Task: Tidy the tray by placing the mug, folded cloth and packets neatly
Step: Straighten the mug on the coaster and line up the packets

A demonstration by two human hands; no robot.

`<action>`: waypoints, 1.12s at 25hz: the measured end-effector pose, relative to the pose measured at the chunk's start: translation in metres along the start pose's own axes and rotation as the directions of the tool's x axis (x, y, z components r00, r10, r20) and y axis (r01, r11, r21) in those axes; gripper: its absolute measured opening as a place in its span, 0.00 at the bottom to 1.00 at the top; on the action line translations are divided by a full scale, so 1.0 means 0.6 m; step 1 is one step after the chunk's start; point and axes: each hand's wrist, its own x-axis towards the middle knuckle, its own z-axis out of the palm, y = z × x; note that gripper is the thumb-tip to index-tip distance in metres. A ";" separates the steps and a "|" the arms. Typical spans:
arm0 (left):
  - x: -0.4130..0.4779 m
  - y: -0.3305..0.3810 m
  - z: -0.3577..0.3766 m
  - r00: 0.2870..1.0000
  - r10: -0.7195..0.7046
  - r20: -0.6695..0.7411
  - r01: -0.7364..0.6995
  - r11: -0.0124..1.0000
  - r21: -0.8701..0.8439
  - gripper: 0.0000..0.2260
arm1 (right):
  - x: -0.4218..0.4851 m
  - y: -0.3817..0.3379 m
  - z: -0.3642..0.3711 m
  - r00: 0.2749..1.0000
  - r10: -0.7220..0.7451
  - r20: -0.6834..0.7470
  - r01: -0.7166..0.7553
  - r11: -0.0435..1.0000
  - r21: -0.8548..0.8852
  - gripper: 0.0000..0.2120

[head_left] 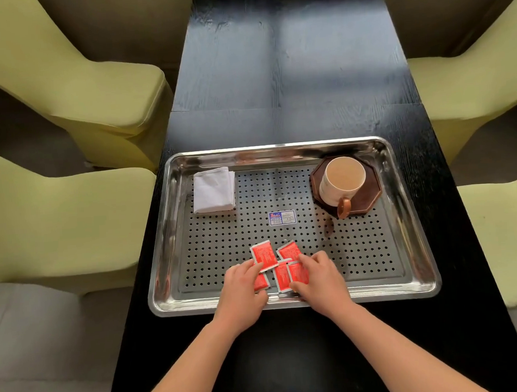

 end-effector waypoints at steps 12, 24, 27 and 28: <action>-0.005 0.013 -0.018 0.988 -0.121 -0.095 0.099 0.974 -0.205 0.23 | -0.007 -0.012 0.004 0.998 -0.069 0.011 0.069 0.997 -0.040 0.26; 0.005 -0.039 -0.050 0.962 -0.186 -0.199 0.197 0.980 0.035 0.17 | 0.003 -0.017 -0.009 0.997 -0.034 -0.066 0.040 0.996 0.081 0.18; 0.005 -0.057 -0.060 0.958 -0.194 -0.210 0.205 0.978 0.034 0.17 | 0.007 -0.026 -0.008 0.997 -0.038 -0.070 0.045 0.994 0.098 0.18; 0.008 -0.064 -0.064 0.955 -0.195 -0.221 0.207 0.978 0.030 0.17 | 0.011 -0.030 -0.010 0.996 -0.042 -0.074 0.049 0.994 0.102 0.17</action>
